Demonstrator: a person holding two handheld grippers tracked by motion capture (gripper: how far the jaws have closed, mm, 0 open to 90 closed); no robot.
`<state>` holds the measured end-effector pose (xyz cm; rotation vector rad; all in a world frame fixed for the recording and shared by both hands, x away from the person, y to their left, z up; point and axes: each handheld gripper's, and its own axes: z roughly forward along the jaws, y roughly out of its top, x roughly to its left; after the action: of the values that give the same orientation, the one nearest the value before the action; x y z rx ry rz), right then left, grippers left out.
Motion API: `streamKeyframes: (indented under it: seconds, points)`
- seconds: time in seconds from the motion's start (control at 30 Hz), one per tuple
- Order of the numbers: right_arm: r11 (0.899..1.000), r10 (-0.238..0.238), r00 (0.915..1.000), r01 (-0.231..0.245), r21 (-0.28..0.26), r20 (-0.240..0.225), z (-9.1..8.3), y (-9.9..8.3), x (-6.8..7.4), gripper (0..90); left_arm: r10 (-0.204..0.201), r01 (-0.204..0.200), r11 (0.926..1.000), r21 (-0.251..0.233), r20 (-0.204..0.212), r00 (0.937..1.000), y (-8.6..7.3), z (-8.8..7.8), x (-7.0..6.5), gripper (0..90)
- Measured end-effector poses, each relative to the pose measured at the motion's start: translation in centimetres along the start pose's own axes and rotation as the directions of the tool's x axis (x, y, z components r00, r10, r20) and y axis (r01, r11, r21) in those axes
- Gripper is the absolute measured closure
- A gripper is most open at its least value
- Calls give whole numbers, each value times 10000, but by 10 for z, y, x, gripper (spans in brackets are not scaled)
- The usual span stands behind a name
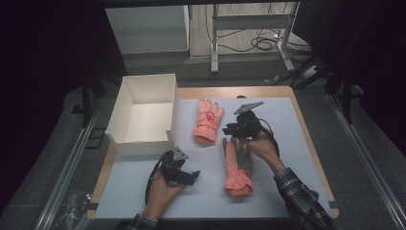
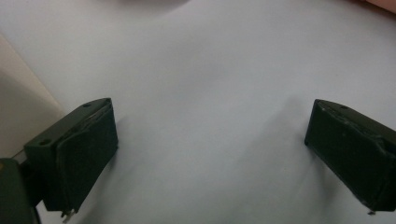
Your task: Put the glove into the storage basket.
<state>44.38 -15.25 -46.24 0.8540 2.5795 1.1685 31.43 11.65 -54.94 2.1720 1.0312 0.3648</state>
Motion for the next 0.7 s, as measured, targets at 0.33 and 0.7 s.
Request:
streamKeyframes:
  seconds: [0.33, 0.7]
  points:
    - [9999, 82, 9995, -85, 102, 297, 18, 14, -3, 608, 10, -10, 10000, 3, -1, 10000, 0, 0, 0, 28]
    - [9993, 368, 9973, -372, 45, 630, 34, 24, -12, 506, 1, -1, 10000, 4, 2, 10000, 0, 0, 0, 28]
